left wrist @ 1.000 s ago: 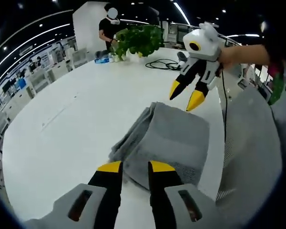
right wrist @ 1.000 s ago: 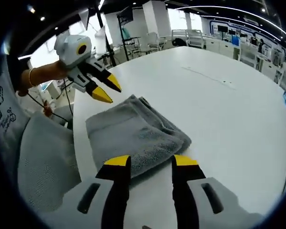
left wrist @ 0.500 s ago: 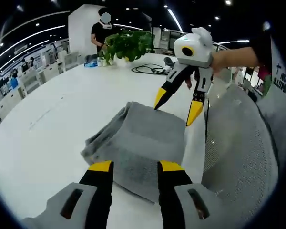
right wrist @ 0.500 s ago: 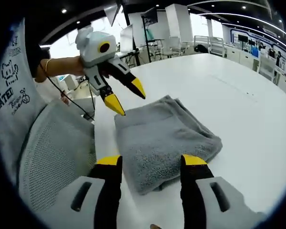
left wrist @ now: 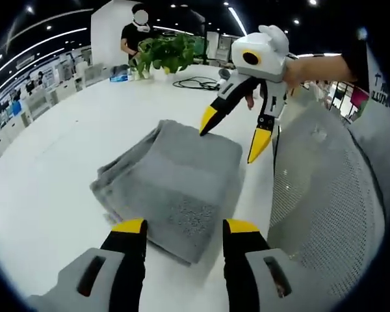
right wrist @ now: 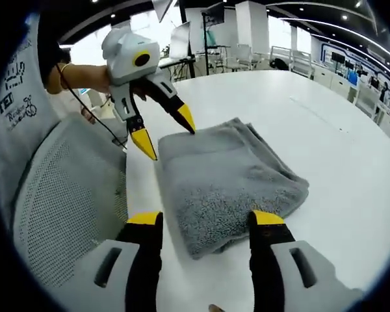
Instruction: Fold the towel on the table until its edges align and the towel forms a compact rectangular stack.
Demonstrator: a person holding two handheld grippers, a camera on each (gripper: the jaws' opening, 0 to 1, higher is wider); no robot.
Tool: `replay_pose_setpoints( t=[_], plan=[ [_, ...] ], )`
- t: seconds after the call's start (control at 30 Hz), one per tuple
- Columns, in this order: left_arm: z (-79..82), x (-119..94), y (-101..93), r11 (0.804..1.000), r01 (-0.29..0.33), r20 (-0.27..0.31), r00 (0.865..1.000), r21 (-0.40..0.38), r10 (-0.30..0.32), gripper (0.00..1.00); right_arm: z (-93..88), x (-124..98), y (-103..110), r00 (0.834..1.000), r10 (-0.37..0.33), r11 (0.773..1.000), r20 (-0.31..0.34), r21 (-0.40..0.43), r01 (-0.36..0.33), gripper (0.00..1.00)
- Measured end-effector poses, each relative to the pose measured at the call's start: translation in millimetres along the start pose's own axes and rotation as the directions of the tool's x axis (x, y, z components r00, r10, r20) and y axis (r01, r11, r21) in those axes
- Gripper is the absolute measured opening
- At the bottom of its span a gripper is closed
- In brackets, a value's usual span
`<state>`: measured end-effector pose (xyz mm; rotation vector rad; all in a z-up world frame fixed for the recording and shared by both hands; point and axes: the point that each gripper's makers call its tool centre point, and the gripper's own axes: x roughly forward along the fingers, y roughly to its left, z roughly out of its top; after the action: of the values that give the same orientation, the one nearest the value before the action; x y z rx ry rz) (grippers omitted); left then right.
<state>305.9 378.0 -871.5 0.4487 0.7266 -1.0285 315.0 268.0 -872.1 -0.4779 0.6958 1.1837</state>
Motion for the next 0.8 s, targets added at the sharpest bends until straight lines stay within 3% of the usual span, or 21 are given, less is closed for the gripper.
replay_pose_setpoints(
  t=[0.1,0.4,0.57,0.8],
  plan=[
    [-2.2,4.1,-3.4,1.000,0.002,-0.015,1.000,0.026,-0.002,0.49,-4.3,4.6,5.3,1.000,-0.014,0.998,-0.027,-0.055,0.013,0.54],
    [-10.4,15.7,-4.9,0.994,-0.016,-0.073,0.997,0.107,0.024,0.48,-21.0,18.9,8.2,0.996,-0.032,0.995,-0.077,-0.097,0.025,0.55],
    [-12.2,19.4,-3.7,0.994,-0.018,-0.081,0.996,0.105,0.026,0.48,-24.2,22.2,-2.1,0.995,-0.070,0.991,-0.067,-0.118,0.062,0.48],
    [-12.0,22.2,4.5,0.994,-0.050,-0.060,0.997,0.102,0.056,0.39,-25.2,24.2,-5.2,0.996,-0.079,0.992,-0.048,-0.099,0.074,0.46]
  ],
)
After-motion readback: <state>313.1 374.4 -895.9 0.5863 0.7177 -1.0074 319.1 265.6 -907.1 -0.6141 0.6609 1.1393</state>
